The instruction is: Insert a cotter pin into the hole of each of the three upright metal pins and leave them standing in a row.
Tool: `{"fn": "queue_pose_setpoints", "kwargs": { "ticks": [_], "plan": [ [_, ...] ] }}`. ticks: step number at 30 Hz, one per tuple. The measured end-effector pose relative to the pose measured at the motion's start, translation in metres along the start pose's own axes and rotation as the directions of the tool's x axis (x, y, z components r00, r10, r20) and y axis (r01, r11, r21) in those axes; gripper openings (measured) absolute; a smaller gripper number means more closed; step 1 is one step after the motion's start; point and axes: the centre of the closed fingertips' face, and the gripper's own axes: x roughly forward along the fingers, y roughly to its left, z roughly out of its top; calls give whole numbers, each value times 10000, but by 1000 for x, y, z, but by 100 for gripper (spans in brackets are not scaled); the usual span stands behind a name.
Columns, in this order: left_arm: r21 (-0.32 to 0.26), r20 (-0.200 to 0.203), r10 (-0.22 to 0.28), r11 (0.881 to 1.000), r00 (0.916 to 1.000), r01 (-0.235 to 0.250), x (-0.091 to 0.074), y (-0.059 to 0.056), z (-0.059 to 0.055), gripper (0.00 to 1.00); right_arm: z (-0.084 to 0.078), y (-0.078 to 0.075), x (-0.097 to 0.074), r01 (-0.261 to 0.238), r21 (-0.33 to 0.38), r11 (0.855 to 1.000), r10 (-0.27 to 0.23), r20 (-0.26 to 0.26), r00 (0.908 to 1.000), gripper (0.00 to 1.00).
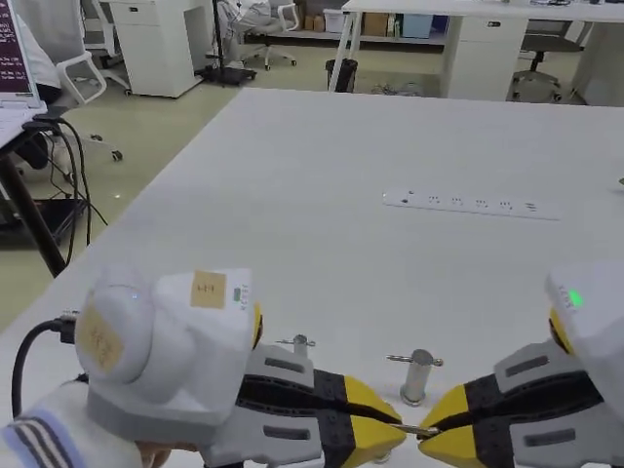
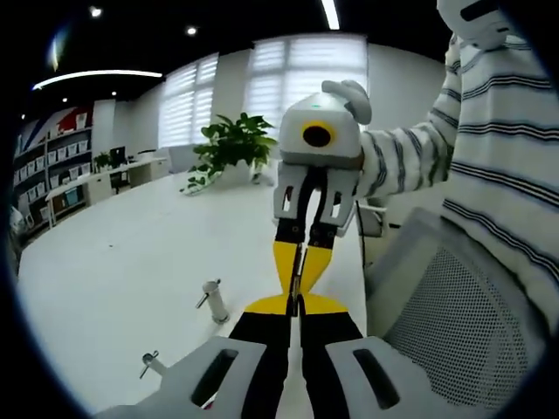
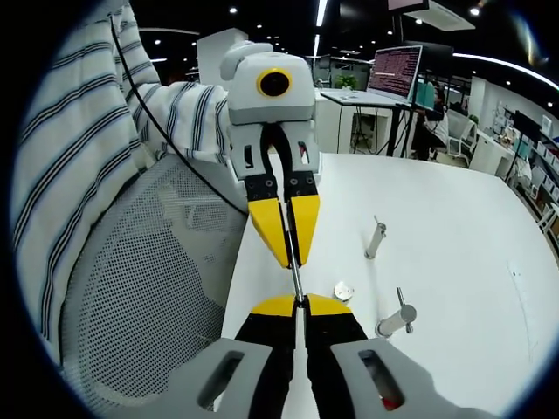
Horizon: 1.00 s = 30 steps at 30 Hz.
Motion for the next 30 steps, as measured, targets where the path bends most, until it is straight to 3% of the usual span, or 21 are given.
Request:
{"fn": "queue_pose_setpoints", "kwargs": {
  "ticks": [3,9,13,19,30],
  "plan": [
    [236,-349,37,9997,9994,-28,2,-1,-7,0,-2,1,2,-279,267,9993,273,230,9994,0],
    [-223,-483,59,9997,9988,-69,5,-1,-12,0,-5,3,3,-605,557,9966,580,446,9973,0],
    [-197,-621,132,9997,9980,-145,9,0,-15,0,-8,3,4,-561,758,9955,527,459,9976,0],
    [-140,-739,268,9995,9969,-279,13,3,-15,1,-9,3,0,-339,601,9976,305,564,9979,0],
    [-164,-896,861,9960,9923,-879,14,14,-16,23,-20,-17,-9,638,549,9965,-653,263,9975,0]
  ]
}}
